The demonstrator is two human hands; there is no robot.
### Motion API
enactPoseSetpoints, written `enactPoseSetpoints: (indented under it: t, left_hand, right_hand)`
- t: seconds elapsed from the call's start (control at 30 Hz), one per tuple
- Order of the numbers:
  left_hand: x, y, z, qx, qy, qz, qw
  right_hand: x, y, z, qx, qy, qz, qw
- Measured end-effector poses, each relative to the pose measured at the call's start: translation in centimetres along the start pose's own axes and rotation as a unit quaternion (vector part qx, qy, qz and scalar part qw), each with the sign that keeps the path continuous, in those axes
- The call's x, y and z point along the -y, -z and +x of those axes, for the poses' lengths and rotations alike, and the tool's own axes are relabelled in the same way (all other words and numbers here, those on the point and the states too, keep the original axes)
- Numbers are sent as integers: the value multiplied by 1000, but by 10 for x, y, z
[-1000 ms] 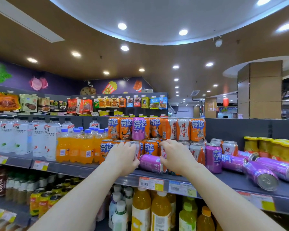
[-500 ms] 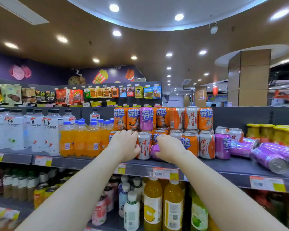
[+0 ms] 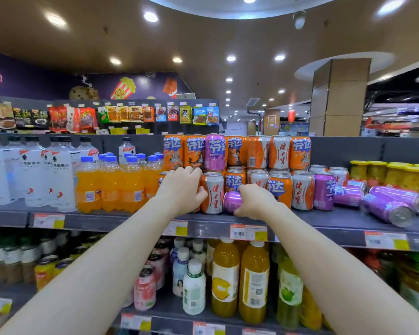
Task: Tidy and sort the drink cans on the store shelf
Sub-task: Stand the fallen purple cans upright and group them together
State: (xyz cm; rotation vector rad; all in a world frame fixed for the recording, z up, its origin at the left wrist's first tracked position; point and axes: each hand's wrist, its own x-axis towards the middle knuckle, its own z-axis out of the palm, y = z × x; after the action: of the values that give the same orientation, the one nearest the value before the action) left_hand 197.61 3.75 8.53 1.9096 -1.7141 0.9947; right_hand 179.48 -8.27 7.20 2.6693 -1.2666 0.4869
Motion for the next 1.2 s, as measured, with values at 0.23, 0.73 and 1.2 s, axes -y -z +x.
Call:
enactPoseSetpoints:
  t: [0.23,0.73,1.2]
  left_hand:
    - [4,-6,8,-28,-18,-23,999]
    - [-16,-11,26,-29,-69,-16,997]
    - [-17,-24,31,-31,-67,-40,996]
  right_hand:
    - [-6,-1,1,-52,-13,22,998]
    - [-17,-5,6,-99,-136,417,893]
    - [-6,-3,1,-109,-160,349,917]
